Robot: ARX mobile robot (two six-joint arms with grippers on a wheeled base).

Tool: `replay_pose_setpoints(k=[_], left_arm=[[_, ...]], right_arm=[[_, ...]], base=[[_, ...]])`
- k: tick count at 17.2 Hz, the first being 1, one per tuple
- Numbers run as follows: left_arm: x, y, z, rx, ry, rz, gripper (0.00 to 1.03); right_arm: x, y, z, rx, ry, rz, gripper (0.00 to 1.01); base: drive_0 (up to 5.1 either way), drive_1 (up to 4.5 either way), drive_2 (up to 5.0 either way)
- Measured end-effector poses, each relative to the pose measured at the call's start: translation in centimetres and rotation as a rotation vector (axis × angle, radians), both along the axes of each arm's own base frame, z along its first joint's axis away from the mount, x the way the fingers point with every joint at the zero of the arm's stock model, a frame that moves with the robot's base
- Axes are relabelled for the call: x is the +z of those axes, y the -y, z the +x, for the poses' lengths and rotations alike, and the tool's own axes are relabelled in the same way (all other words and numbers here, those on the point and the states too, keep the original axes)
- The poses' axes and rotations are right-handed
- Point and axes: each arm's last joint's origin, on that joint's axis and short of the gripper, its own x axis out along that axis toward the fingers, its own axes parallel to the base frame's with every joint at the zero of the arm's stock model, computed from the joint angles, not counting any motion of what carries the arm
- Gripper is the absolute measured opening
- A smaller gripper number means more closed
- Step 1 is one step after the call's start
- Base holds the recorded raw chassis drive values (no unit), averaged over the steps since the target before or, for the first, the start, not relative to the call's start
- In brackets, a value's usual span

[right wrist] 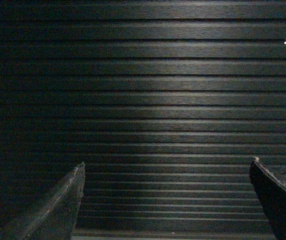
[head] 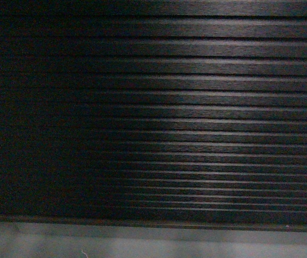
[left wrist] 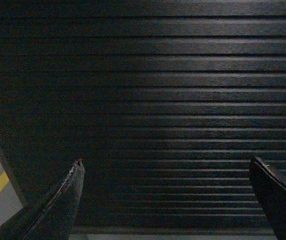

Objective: Place dark red mango on scale at checkout

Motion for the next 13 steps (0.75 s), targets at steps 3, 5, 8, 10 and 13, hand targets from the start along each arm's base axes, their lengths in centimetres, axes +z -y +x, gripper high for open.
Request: replay_pose_setpoints(k=[3, 5, 8, 10, 13], left_arm=[[0.00, 0.00, 0.00, 0.000, 0.000, 0.000, 0.98], [0.00, 0.00, 0.00, 0.000, 0.000, 0.000, 0.98], [0.00, 0.00, 0.00, 0.000, 0.000, 0.000, 0.98], [0.00, 0.00, 0.00, 0.000, 0.000, 0.000, 0.98], [0.00, 0.00, 0.00, 0.000, 0.000, 0.000, 0.98]], right_arm=[[0.00, 0.00, 0.00, 0.000, 0.000, 0.000, 0.98], [0.00, 0.00, 0.00, 0.000, 0.000, 0.000, 0.98], [0.00, 0.00, 0.00, 0.000, 0.000, 0.000, 0.98], [0.00, 0.00, 0.00, 0.000, 0.000, 0.000, 0.98], [0.00, 0.00, 0.00, 0.000, 0.000, 0.000, 0.98]], base=[[0.0, 0.00, 0.0], [0.0, 0.00, 0.0], [0.0, 0.00, 0.0], [0.0, 0.00, 0.0], [0.0, 0.00, 0.0]])
